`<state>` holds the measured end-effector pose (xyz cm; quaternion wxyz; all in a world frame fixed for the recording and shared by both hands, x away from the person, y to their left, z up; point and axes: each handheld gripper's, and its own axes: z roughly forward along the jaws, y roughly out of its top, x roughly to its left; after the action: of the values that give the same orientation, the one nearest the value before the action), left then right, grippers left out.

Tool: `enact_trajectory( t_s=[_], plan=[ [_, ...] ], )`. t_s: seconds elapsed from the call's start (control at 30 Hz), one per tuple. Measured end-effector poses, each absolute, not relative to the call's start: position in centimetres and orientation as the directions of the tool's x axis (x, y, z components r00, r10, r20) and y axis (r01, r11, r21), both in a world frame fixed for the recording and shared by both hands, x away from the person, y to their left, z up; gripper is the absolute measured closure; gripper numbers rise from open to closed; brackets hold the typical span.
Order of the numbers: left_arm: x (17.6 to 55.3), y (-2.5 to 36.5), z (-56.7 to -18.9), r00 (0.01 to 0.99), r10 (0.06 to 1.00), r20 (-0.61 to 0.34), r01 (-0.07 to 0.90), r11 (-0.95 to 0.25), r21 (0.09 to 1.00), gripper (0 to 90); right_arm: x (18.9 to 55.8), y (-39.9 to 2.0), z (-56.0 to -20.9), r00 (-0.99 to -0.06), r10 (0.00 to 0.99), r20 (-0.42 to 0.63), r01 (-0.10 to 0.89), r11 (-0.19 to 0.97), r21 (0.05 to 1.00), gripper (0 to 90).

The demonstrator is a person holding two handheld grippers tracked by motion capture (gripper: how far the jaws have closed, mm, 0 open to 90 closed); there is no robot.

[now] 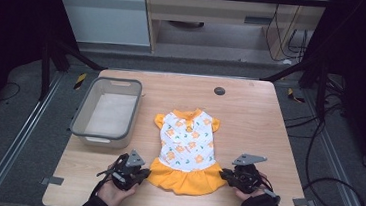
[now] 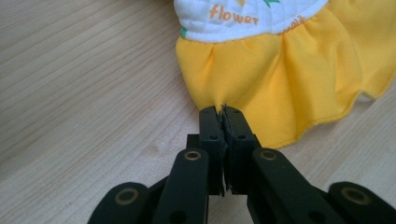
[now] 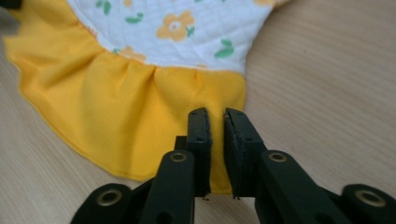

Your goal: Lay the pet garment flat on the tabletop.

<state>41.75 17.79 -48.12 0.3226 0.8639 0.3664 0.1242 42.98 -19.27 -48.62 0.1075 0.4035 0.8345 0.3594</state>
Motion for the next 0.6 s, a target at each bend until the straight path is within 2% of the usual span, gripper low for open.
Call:
enact_trajectory(
  t_s=[0.03,0.1,0.13,0.23,0.37,0.47,0.6],
  plan=[
    [41.7,17.9,-48.1,0.695,0.719,-0.014,0.550,-0.519,0.654,83.7,43.0,-19.2,-48.7,-0.655,0.748,0.108,0.592,0.419,0.688,75.6],
    [41.6,18.1,-47.9,0.681,0.732,0.005,0.535,-0.502,0.679,67.5,42.9,-19.2,-48.5,-0.656,0.748,0.100,0.575,0.409,0.708,71.2],
    [41.6,18.3,-47.7,0.678,0.735,0.006,0.527,-0.492,0.693,62.6,42.9,-19.3,-48.3,-0.658,0.746,0.100,0.562,0.399,0.724,69.8],
    [41.5,19.1,-46.9,0.663,0.748,-0.012,0.508,-0.438,0.741,54.2,42.7,-19.5,-47.8,-0.657,0.747,0.102,0.525,0.357,0.773,67.4],
    [42.4,20.0,-45.7,0.645,0.763,-0.029,0.475,-0.371,0.798,52.9,43.1,-19.5,-47.1,-0.656,0.748,0.099,0.474,0.306,0.826,69.9],
    [43.2,19.9,-44.9,0.637,0.769,-0.048,0.463,-0.332,0.821,55.3,44.0,-19.4,-46.5,-0.647,0.756,0.097,0.447,0.273,0.852,74.8],
    [44.1,19.6,-44.1,0.623,0.776,-0.099,0.471,-0.271,0.840,68.0,45.3,-18.8,-46.2,-0.642,0.759,0.110,0.441,0.248,0.863,82.7]
  ],
)
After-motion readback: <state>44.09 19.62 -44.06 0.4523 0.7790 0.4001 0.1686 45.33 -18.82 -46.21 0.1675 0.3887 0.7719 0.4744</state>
